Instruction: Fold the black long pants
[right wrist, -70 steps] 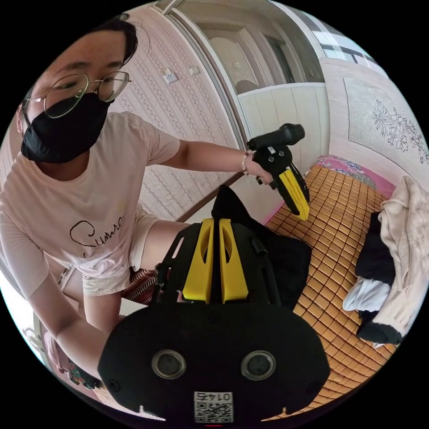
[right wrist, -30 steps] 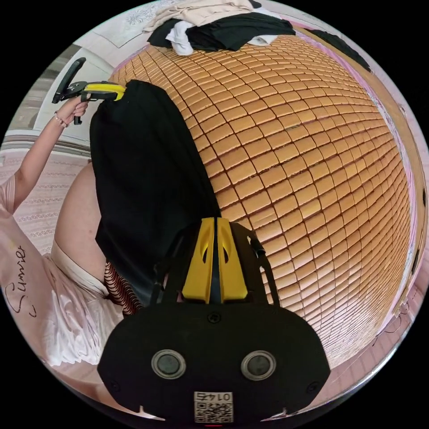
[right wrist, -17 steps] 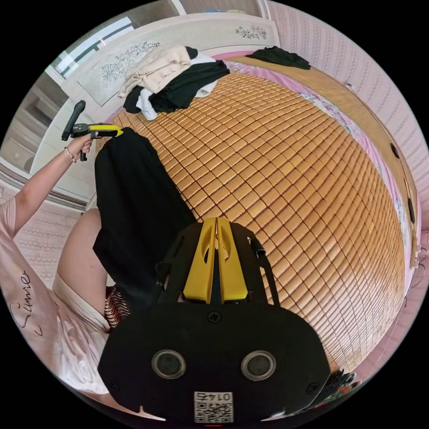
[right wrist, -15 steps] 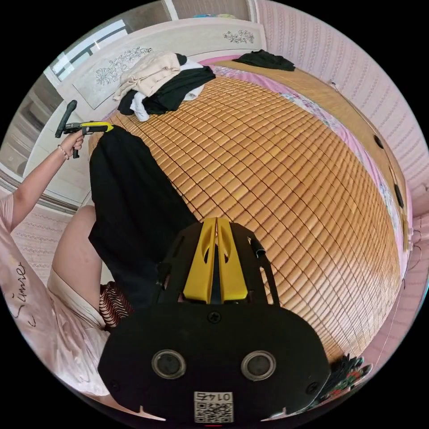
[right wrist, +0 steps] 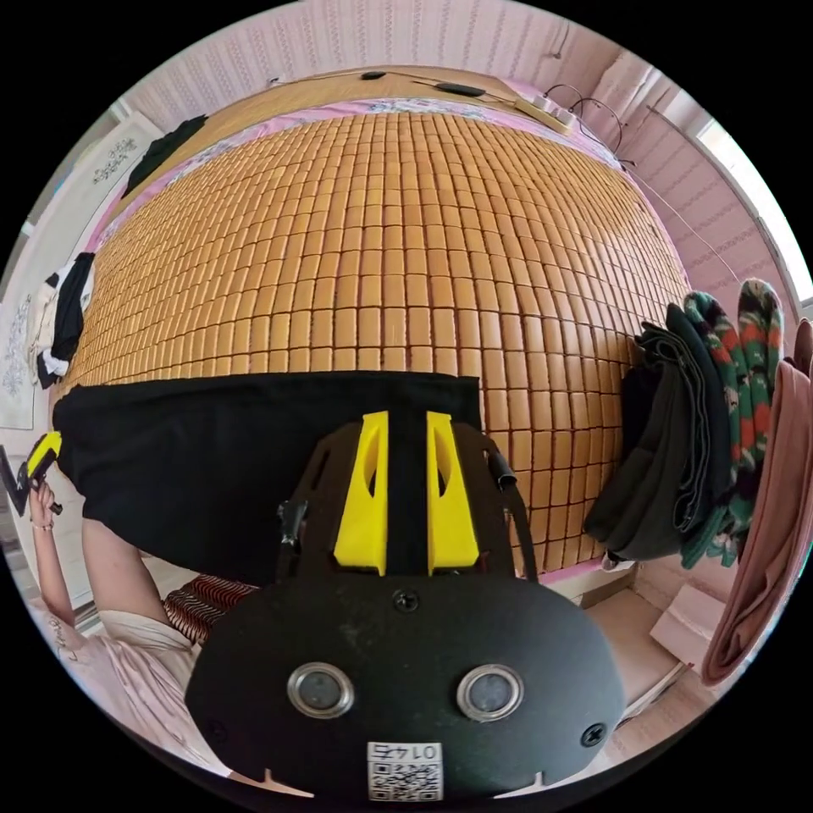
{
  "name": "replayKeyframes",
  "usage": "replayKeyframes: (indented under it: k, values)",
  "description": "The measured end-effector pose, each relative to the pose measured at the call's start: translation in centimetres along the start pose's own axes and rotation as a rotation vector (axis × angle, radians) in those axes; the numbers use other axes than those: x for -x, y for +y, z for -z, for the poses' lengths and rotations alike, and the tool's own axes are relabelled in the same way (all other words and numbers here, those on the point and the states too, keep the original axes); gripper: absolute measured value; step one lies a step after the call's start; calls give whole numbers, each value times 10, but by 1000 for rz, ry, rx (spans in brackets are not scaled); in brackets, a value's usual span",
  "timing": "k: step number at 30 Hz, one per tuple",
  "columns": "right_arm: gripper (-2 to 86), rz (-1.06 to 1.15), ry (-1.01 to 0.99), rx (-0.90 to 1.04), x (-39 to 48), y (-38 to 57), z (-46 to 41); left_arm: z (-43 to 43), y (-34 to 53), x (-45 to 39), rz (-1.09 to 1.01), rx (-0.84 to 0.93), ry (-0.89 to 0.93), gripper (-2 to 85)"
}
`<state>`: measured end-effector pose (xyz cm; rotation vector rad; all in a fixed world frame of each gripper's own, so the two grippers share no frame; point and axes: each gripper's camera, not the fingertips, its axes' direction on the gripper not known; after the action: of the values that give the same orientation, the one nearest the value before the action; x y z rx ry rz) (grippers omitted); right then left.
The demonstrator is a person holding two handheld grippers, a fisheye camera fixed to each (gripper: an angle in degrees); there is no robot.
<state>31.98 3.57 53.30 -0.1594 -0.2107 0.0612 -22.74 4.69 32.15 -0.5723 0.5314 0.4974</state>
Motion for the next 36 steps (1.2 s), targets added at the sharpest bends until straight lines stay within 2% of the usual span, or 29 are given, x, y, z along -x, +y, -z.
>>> replayKeyframes:
  k: [3,6,10,14,17,20,22,23,25,28,30,33,36]
  values:
    - [10,-8,43,4,-11,-9,3,-50,-37,-18,-73,104,-16,39]
    - [1,-13,21,3,-22,-15,20,-86,-58,-20,-74,196,-135,17]
    - [-4,5,3,5,-33,-18,43,-92,-70,-1,62,166,-187,-2]
    - [-5,19,-29,-4,-44,-17,64,-92,-69,21,210,100,-53,-6]
    - [-5,2,24,-63,-45,-7,100,-56,-63,5,158,-17,-138,-7]
    - [-3,115,69,-164,-3,7,147,-30,-46,-35,25,-47,-155,-8]
    - [-3,359,-140,-173,73,12,169,-34,-32,-60,-16,-2,-67,-9]
    - [-3,422,-194,-157,97,12,171,-43,-21,-76,-26,31,-1,-9]
    - [-3,682,-316,-73,197,13,168,-63,-5,-102,-52,96,45,-8]
    - [-2,867,-245,-67,292,9,166,-94,15,-131,-72,194,21,-8]
    - [-1,894,-224,-52,323,-4,165,-99,23,-137,-72,163,-3,-9]
    - [6,902,-92,25,343,-27,149,-102,25,-137,-60,149,-1,-10]
    - [12,893,-150,110,334,-49,165,-96,23,-138,-68,141,7,-9]
